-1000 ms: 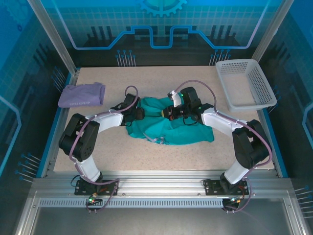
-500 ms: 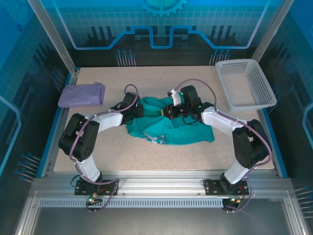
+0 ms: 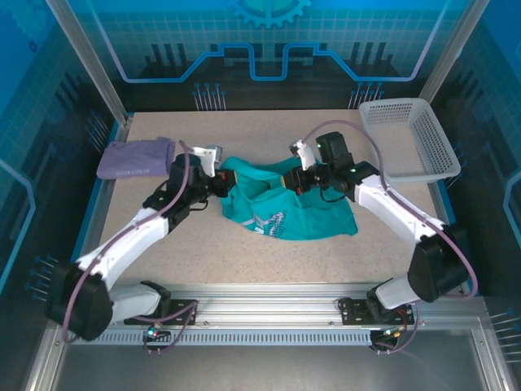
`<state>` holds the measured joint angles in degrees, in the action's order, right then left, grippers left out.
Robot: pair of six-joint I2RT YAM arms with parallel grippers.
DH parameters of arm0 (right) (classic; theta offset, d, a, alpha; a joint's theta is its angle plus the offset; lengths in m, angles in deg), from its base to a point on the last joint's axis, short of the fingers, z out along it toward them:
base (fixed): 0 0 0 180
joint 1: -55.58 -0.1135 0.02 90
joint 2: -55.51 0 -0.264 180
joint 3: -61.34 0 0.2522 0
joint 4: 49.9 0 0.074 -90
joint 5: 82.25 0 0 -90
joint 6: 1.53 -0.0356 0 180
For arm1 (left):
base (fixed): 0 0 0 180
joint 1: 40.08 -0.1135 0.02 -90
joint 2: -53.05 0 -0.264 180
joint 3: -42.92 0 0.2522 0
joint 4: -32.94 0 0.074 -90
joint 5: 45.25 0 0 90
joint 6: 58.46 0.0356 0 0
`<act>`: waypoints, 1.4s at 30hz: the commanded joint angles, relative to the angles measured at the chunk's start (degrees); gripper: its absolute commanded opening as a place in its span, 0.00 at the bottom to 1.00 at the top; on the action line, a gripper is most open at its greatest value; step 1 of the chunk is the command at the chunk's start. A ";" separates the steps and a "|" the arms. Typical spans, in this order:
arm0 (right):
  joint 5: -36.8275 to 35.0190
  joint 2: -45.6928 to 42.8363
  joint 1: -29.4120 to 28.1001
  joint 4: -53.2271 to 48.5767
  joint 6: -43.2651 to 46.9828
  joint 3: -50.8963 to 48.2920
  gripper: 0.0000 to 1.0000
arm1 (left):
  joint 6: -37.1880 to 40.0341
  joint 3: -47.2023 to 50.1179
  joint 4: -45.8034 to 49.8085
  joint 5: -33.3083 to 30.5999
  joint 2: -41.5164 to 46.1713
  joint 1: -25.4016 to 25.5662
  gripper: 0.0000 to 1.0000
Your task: Fold the inside-out t-shirt
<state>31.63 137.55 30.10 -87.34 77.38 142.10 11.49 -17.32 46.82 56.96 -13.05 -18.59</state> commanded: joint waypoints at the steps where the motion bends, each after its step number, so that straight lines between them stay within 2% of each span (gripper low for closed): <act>1: -2.00 -4.55 0.69 -8.00 5.58 -0.06 0.02 | -1.00 3.61 1.98 9.45 6.33 -0.23 0.00; 6: -6.08 -8.18 0.70 -5.25 3.84 -4.89 0.05 | -2.38 7.65 2.37 11.80 13.59 -0.23 0.00; 12: -17.48 -7.73 -6.49 0.24 10.57 -9.61 0.11 | -3.17 7.73 0.81 17.44 12.46 -0.23 0.00; 15: -20.06 -6.43 -7.98 0.96 12.26 -10.31 0.16 | -3.10 7.22 0.67 18.36 12.15 -0.23 0.00; 22: -22.37 -7.37 -12.65 0.05 19.03 -9.54 0.35 | -2.19 6.63 1.76 18.22 12.05 -0.23 0.00; 29: -14.60 -9.63 -16.46 4.26 23.77 -10.09 0.53 | -1.83 6.40 1.79 17.88 11.87 -0.22 0.00; 32: -13.20 -8.14 -18.19 5.34 24.71 -9.14 0.57 | -1.95 6.24 1.79 17.94 11.62 -0.27 0.00; 37: -17.92 -2.11 -18.90 5.98 23.34 -5.35 0.61 | -1.76 6.23 1.77 18.08 11.61 -0.18 0.00; 39: -20.84 1.39 -18.95 4.96 21.45 -2.51 0.61 | -1.74 6.31 1.96 17.99 11.68 -0.22 0.00; 42: -20.05 5.03 -19.06 5.04 20.46 -0.82 0.60 | -1.83 6.62 1.88 17.52 12.01 -0.14 0.00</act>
<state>12.76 140.29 11.70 -82.73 99.59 138.98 9.04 -9.67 49.01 73.13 -1.42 -18.59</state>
